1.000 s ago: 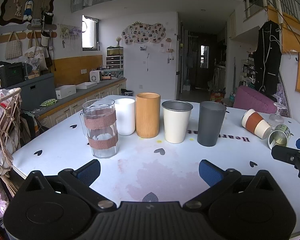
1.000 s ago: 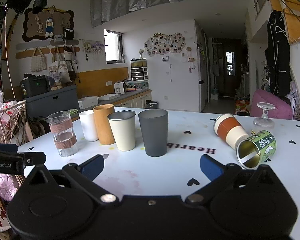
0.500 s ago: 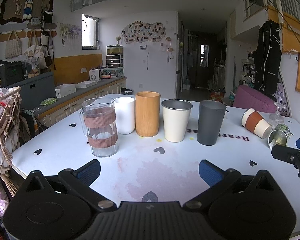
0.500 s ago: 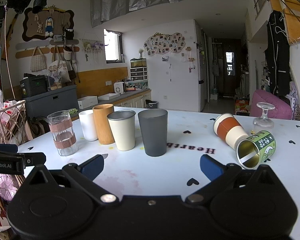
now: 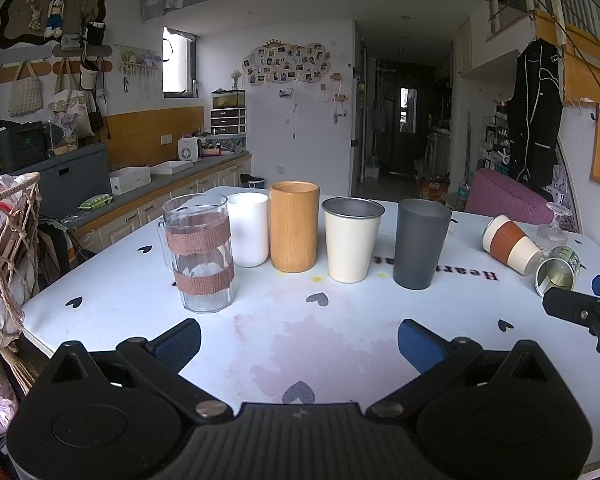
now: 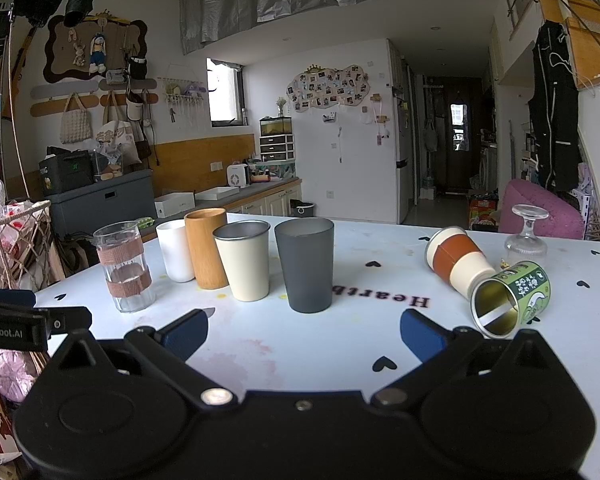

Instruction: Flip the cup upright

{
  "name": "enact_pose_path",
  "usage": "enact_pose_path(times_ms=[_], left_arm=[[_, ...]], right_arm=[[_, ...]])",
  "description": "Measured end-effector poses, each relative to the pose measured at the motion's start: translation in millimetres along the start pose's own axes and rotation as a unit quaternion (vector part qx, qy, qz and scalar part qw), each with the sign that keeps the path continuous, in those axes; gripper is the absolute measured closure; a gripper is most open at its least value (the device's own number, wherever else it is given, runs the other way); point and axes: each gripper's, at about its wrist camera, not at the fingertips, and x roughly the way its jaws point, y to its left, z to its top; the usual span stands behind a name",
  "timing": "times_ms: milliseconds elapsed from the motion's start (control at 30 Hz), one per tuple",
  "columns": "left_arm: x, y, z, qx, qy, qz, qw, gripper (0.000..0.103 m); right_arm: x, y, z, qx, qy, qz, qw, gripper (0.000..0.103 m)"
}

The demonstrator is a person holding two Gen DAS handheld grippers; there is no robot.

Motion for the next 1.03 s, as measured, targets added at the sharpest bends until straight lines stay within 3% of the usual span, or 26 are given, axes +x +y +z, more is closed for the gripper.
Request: enact_pose_path(times_ms=[1033], left_arm=[[1.1, -0.8, -1.6, 0.0, 0.002, -0.001, 1.0, 0.0]], right_arm=[[-0.4, 0.8, 0.6, -0.001, 0.0, 0.0, 1.0, 0.0]])
